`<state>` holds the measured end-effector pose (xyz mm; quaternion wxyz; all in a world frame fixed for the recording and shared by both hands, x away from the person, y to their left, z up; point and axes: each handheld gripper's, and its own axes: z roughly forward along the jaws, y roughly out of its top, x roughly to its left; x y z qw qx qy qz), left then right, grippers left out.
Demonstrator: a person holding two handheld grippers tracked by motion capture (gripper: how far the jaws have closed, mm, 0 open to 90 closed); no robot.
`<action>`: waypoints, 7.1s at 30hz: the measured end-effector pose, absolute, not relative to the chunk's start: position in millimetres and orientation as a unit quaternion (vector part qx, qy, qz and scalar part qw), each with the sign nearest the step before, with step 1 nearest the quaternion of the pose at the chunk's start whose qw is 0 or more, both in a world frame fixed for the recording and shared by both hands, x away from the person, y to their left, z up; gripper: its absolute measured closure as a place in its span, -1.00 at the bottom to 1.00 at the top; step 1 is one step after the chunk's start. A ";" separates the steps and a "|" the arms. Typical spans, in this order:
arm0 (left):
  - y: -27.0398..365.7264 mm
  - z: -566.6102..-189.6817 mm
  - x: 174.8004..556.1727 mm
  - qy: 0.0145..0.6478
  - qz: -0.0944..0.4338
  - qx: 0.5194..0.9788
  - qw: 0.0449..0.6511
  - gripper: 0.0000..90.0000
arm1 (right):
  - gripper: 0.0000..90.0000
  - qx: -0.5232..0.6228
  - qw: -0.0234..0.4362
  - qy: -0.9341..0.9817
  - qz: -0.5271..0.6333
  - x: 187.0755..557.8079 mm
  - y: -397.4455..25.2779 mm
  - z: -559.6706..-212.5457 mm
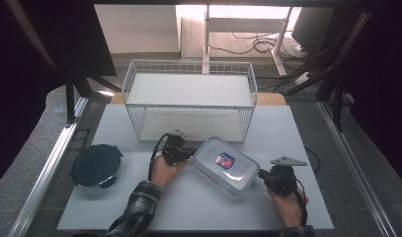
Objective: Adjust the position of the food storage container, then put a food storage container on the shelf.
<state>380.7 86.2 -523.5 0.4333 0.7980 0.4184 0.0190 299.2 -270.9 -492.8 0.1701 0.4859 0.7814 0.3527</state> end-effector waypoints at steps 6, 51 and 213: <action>107.7 -522.4 350.2 0.430 0.017 0.793 0.431 1.00 | 0.98 0.474 0.171 0.789 0.351 306.1 -258.0 -494.3; 202.1 -515.9 250.5 0.423 0.094 0.788 0.438 -0.73 | -0.66 0.356 0.144 0.833 0.399 305.2 -232.9 -494.0; 214.2 -338.5 383.9 0.375 -0.010 0.712 0.593 0.20 | 0.19 0.344 0.025 0.763 0.547 406.9 -187.9 -312.4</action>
